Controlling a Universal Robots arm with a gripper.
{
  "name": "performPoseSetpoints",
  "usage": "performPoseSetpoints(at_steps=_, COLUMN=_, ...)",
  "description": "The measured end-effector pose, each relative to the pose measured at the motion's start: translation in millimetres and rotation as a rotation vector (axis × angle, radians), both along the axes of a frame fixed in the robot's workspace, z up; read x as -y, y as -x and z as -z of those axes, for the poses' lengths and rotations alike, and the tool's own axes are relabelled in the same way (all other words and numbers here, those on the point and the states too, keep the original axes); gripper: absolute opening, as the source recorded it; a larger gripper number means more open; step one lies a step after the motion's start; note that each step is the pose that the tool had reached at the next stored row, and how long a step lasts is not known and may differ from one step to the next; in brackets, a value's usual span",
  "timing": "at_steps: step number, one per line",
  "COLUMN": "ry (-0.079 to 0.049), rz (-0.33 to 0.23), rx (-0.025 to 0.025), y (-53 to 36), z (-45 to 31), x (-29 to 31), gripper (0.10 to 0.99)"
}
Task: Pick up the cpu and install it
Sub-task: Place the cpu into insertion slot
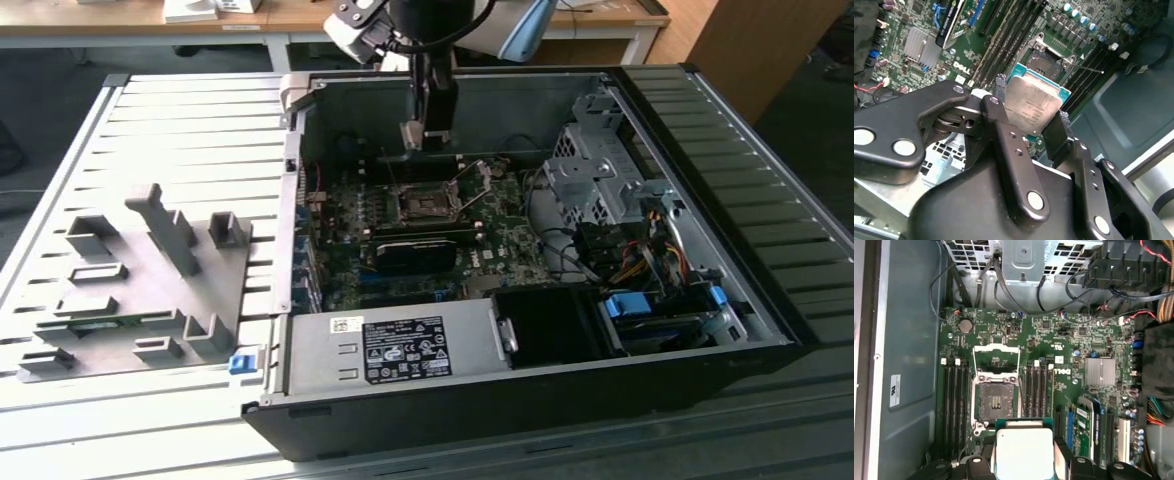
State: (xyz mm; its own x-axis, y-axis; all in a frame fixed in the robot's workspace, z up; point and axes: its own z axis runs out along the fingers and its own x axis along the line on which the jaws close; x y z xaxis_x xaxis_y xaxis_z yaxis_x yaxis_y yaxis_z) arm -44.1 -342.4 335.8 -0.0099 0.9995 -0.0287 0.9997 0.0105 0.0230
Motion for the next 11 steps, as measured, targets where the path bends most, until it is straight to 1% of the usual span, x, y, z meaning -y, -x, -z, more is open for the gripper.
performPoseSetpoints(at_steps=5, ry=0.001, rz=-0.003, rx=0.0, y=-0.6, z=5.0, x=-2.0, gripper=0.545)
performPoseSetpoints(at_steps=11, ry=0.001, rz=-0.031, rx=0.0001, y=-0.7, z=8.7, x=-3.6, gripper=0.545)
